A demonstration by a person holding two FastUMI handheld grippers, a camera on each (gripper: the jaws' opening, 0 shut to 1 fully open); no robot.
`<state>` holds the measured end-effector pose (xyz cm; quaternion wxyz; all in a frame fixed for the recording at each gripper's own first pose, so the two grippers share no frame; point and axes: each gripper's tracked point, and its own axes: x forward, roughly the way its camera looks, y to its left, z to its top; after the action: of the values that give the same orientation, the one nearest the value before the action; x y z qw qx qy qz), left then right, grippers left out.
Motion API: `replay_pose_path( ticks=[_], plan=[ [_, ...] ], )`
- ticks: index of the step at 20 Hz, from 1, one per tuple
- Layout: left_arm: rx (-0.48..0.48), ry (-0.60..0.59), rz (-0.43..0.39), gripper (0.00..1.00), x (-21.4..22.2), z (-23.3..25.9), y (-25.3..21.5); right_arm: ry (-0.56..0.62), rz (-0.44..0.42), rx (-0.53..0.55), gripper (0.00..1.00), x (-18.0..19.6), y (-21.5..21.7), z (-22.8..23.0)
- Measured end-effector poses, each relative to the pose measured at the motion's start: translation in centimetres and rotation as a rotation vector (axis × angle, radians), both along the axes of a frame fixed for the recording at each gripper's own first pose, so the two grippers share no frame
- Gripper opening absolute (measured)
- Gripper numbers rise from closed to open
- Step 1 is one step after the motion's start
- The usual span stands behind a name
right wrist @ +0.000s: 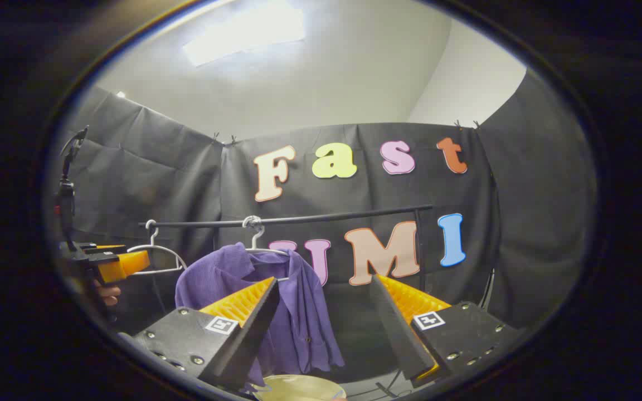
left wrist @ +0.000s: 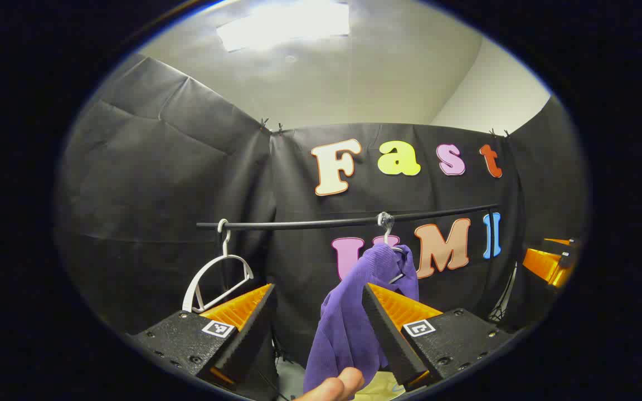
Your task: Grasp the clothes on the hanger with both hands and then place them into the laundry hamper below.
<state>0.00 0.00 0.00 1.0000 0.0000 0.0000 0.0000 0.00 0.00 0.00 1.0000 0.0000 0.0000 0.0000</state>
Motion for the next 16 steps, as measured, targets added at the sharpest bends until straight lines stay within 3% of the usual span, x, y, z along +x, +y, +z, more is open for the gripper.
replay_pose_path(
  ticks=[1, 10, 16],
  plan=[
    [-0.001, 0.002, -0.003, 0.91, 0.0, -0.2, -0.1, -0.001, 0.002, 0.0, 1.0, 0.2, -0.2, -0.1],
    [-0.036, 0.0, -0.067, 0.91, 0.1, -1.7, -3.0, 0.017, 0.026, -0.003, 0.98, 3.1, 0.4, -3.9],
    [-0.038, 0.016, -0.027, 0.91, 1.0, -5.1, -6.6, 0.074, 0.044, -0.014, 0.99, 7.5, 1.1, -8.4]
  ],
)
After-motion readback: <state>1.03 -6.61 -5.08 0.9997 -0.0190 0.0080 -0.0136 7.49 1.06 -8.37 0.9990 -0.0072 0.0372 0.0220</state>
